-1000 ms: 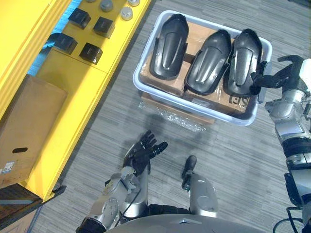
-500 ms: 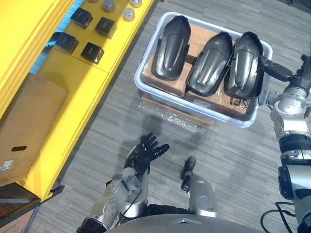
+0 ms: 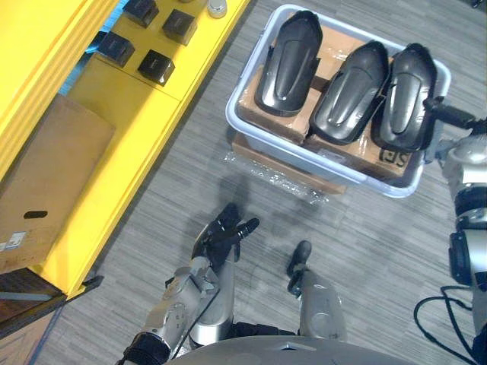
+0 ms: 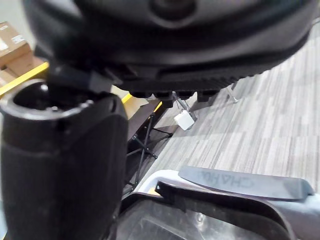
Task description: Walk over and take three plastic housings, then place them on the shelf
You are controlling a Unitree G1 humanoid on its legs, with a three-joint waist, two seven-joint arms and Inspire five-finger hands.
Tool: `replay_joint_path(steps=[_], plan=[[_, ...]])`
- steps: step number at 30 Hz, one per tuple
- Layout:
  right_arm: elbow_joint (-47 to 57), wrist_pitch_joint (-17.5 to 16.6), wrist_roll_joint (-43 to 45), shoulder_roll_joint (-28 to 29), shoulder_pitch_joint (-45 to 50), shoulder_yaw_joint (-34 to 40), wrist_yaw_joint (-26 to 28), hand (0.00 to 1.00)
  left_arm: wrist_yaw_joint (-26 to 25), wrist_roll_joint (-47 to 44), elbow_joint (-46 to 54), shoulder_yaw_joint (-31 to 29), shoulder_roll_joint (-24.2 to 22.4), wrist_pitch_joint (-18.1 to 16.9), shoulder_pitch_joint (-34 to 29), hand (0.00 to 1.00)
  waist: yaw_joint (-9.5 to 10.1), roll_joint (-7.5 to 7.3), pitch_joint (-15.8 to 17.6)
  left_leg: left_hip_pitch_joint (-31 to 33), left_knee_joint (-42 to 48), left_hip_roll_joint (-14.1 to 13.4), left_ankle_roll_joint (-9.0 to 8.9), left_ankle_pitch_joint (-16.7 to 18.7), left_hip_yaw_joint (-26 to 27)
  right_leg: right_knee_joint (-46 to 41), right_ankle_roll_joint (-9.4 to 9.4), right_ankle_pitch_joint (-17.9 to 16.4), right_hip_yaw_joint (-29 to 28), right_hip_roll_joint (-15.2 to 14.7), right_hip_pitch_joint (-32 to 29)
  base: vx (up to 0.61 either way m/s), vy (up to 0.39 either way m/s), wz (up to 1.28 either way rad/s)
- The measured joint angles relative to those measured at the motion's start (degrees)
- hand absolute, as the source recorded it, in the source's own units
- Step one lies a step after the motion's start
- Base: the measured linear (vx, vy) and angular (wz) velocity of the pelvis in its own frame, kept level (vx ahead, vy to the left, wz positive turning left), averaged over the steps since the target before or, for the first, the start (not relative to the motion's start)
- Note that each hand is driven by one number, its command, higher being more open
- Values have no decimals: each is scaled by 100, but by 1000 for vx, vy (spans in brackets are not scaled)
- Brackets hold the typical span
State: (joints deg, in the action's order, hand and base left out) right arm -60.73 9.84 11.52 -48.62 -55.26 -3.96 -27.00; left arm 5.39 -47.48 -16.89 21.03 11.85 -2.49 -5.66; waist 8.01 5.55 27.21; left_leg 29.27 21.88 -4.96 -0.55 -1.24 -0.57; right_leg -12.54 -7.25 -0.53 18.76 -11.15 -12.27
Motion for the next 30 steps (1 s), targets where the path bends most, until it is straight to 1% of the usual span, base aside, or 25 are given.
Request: replay_joint_path(steps=[1, 2, 4, 7, 8, 10, 11, 12, 13, 14, 19, 20, 21, 23, 24, 30], plan=[[-42, 16, -1, -155, -105, -53, -4, 100, 3, -14, -60, 15, -67, -1, 54, 100, 37, 76, -23, 74, -7, 28, 15, -15, 0, -65, -5, -8, -3, -37, -115, -48, 53, 3], [-158, 98, -2, -415, -298, -130, -21, 100, 3, -19, -148, 89, -149, -7, 164, 100, 103, 240, -19, 193, -5, 57, 8, -21, 4, -163, -12, -20, -14, -82, -267, -42, 42, 2], [-263, 144, -1, -506, -391, -145, -79, 100, 5, -23, -173, 126, -186, -21, 215, 100, 134, 324, -6, 256, -16, 68, 6, -37, -12, -221, -15, -32, -12, -99, -347, -34, 25, 3], [-485, 273, 3, -572, -473, -375, -134, 100, -4, -195, -296, 279, -203, -67, 351, 100, 146, 451, -12, 354, -262, 150, 6, -215, -57, -379, -24, -86, 4, -196, -622, -19, -9, 8], [-484, 320, 3, -572, -481, -409, -135, 100, -3, -205, -295, 298, -210, -96, 350, 100, 152, 466, -20, 391, -304, 159, -5, -251, -57, -411, -20, -101, 1, -213, -694, -6, -16, 5], [-502, 634, 14, -579, -654, -580, -135, 100, -28, -243, -294, 335, -280, -158, 379, 100, 147, 565, 3, 512, -434, 194, -15, -369, -62, -565, -26, -144, 0, -275, -938, -2, -6, 3], [-502, 713, 16, -592, -688, -582, -135, 100, -43, -244, -295, 361, -298, -158, 398, 100, 155, 607, 2, 549, -434, 202, -14, -382, -71, -614, -21, -155, -1, -285, -992, -5, -9, 8], [-502, 819, 18, -636, -720, -596, -135, 100, -58, -245, -294, 421, -315, -157, 440, 100, 188, 678, 7, 601, -424, 211, -14, -394, -88, -693, -11, -186, 0, -302, -1067, -4, -8, 6], [-505, 944, 28, -744, -760, -677, -135, 100, -87, -253, -291, 519, -327, -157, 515, 100, 271, 743, 5, 671, -422, 227, 17, -434, -84, -838, -2, -238, -4, -348, -1205, -4, -7, 7], [-504, 1036, 52, -809, -861, -740, -134, 0, -127, -274, -287, 543, -369, -161, 549, 100, 285, 783, 6, 757, -417, 244, 21, -460, -77, -997, 7, -311, -6, -397, -1350, -2, -5, 5], [-343, 1084, 52, -1005, -1112, -1015, -92, 0, -191, -457, -230, 572, -512, -153, 658, 100, 335, 789, 6, 1116, -349, 292, -27, -536, -102, -1664, 81, -615, -18, -567, -1933, -14, -22, 10], [-182, 1090, 42, -1033, -1126, -1093, -82, 0, -216, -472, -171, 590, -532, -152, 664, 100, 351, 790, 5, 1236, -260, 294, -43, -526, -121, -1862, 98, -715, -20, -598, -2079, -32, -34, 11], [-91, 1114, 12, -1049, -1146, -1159, -142, 0, -221, -476, -140, 626, -539, -148, 713, 100, 371, 790, 6, 1352, -168, 290, -106, -485, -144, -2014, 141, -799, -18, -623, -2224, -40, -34, 10], [-59, 1132, -152, -1264, -1152, -1261, -186, 0, -221, -476, -89, 622, -619, -131, 754, 100, 416, 789, 6, 1550, -29, 287, -127, -458, -170, -2274, 143, -934, -17, -667, -2446, -47, -34, 7], [39, 1187, -267, -1382, -1150, -1398, -111, 0, -220, -476, -55, 620, -660, -148, 754, 100, 417, 787, 7, 1654, 43, 269, -123, -439, -187, -2380, 171, -978, -14, -668, -2551, -43, -33, 4], [97, 1257, -673, -1543, -1082, -1687, -6, 0, -197, -475, -45, 613, -690, -208, 747, 100, 382, 773, 17, 1738, 168, 204, -143, -424, -174, -2622, 230, -1096, -22, -674, -2675, -14, -21, 0]])
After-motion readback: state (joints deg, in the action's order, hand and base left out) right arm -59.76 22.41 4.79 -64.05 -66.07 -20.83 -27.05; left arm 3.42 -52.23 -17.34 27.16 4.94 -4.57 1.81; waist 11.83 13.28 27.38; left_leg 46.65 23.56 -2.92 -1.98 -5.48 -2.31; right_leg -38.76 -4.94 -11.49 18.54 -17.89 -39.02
